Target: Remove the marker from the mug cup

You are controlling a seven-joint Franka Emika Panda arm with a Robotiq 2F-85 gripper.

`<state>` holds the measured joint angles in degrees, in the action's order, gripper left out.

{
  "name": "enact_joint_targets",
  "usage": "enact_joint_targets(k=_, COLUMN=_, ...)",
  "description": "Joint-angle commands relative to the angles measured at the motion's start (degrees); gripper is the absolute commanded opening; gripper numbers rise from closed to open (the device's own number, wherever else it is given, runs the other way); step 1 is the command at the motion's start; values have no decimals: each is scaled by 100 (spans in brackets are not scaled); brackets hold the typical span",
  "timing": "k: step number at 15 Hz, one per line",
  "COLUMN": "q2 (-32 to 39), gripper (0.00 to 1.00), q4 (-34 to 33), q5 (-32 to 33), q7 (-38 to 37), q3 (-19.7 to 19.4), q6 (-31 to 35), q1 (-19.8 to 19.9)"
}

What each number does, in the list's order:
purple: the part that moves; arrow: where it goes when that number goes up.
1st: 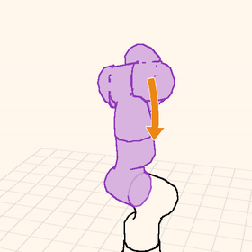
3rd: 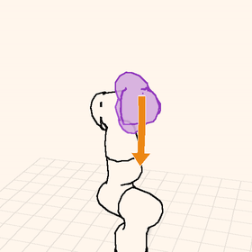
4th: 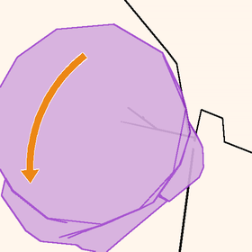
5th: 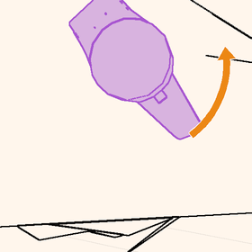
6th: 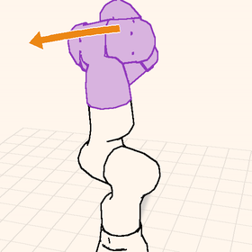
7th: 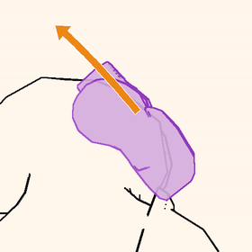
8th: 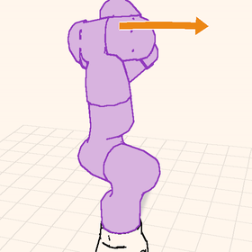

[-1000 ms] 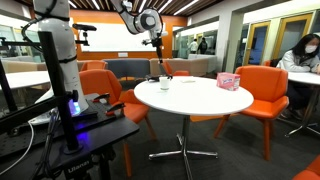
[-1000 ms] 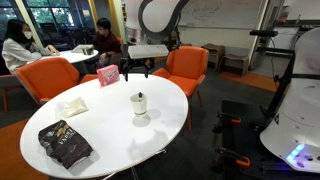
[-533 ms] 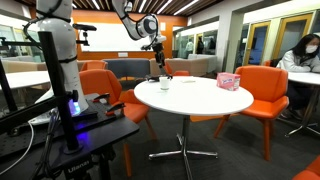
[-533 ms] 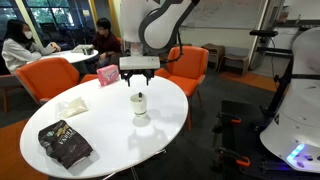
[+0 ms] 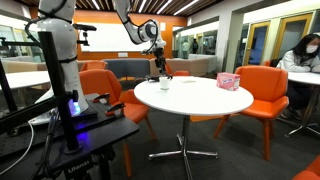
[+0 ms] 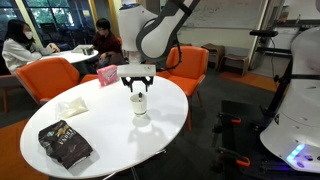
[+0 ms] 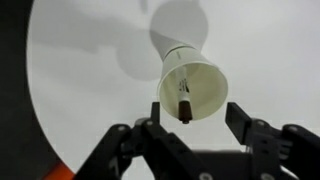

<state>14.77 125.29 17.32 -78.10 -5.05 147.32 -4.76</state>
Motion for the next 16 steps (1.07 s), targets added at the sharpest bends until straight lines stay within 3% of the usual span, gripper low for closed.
enact_joint_targets(k=1, q2=181, gripper=71, q4=-212, q5=-42, q7=-196, q3=-157, q6=-242, q1=-159)
enact_joint_targets(k=4, q2=335, gripper=66, q4=-327, q5=-118, q7=-199, q3=-207, q6=-270, q1=-187)
enact_joint_targets(k=10, q2=666, gripper=42, q4=-623, q5=-264, q7=-198, q3=-271, q6=-317, q1=-191)
enact_joint_targets(k=12, q2=772, gripper=43, q4=-708, q5=-325, q7=-178, q3=-285, q6=-339, q1=-203)
enact_joint_targets(k=13, q2=823, gripper=37, q4=-748, q5=-360, q7=-174, q3=-292, q6=-357, q1=-213)
enact_joint_targets(k=16, q2=958, gripper=39, q4=-864, q5=-446, q7=-163, q3=-326, q6=-402, q1=-261)
